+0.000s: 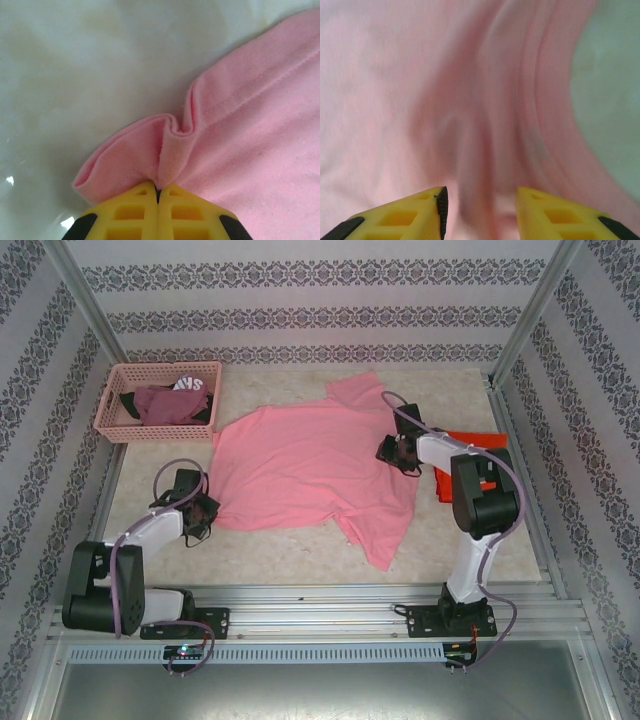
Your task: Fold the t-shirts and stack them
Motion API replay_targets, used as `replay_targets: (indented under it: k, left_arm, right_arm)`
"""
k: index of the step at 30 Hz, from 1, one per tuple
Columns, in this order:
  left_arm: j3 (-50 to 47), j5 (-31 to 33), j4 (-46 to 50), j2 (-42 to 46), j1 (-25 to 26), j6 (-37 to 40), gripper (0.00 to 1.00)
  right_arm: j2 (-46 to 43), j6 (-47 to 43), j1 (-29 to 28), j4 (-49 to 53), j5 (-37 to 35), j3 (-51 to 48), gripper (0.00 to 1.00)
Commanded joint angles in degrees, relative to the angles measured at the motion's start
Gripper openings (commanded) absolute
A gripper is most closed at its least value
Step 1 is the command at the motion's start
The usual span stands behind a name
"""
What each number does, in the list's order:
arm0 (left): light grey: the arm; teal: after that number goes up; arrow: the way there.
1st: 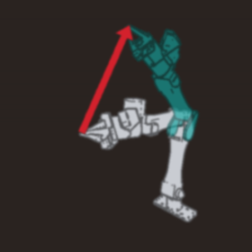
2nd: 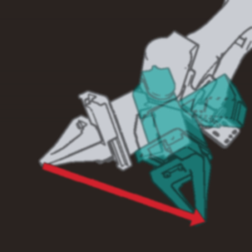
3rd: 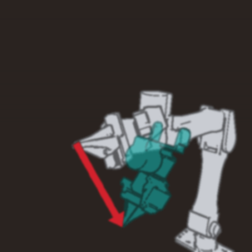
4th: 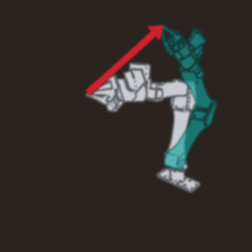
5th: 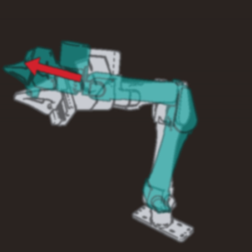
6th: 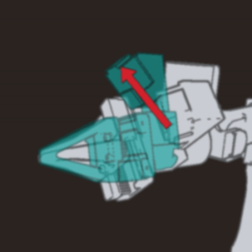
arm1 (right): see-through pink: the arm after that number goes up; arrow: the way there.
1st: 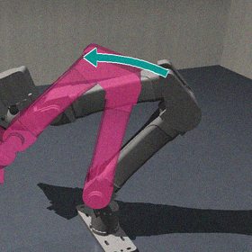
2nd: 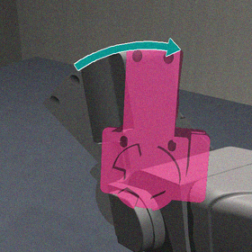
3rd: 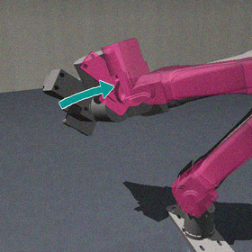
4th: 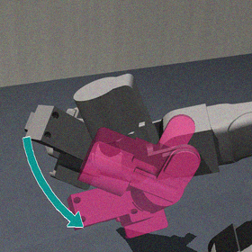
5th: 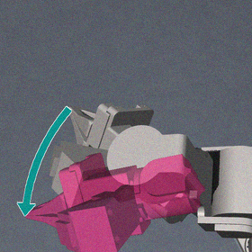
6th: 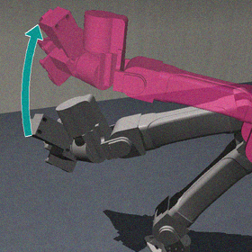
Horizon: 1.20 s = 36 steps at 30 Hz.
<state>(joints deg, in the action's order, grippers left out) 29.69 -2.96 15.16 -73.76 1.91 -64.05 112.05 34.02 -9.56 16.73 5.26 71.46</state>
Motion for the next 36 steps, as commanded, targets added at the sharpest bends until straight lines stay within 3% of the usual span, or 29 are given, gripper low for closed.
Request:
replay_targets:
  k: [1, 2, 5, 7, 12, 19, 26, 36]
  left_arm:
    - [-1.58, 1.2, 4.81, 2.91, 0.8, -2.65, 0.06]
    - [-1.65, 1.19, 5.12, 3.36, 0.9, -2.61, 0.09]
    - [-0.94, 1.4, 6.9, 3.98, 0.99, -1.42, 0.4]
    - [-0.47, 2.29, 8.22, 5.17, 0.99, -0.88, 0.56]
    - [0.4, 6.08, 11.71, 8.92, 0.35, 1.39, 0.72]
    - [0.0, 2.26, 10.17, 9.75, -4.56, 6.1, 0.95]
    - [1.04, 1.21, 10.57, 9.19, -7.31, 10.32, 0.99]
    - [-0.05, 0.08, 9.58, 9.85, -7.71, 12.39, 1.0]
  right_arm:
    - [2.98, -2.56, 1.89, 2.96, 2.58, 4.23, 0.42]
    - [2.75, -3.18, 2.07, 2.97, 3.39, 4.89, 0.42]
    - [-1.4, -4.81, 1.4, 1.52, 4.93, 3.62, 0.45]
    - [-6.83, -7.13, -0.53, 0.17, 4.02, 0.02, 0.46]
    - [-21.01, -10.28, -9.34, 1.39, -1.2, -11.09, 0.48]
    - [-34.75, 1.39, -26.01, 7.38, -4.43, -23.34, 0.46]
    - [-34.41, 10.23, -37.03, 7.4, -4.18, -27.05, 0.42]
    - [-26.74, 10.89, -39.92, 5.15, -6.88, -27.78, 0.41]
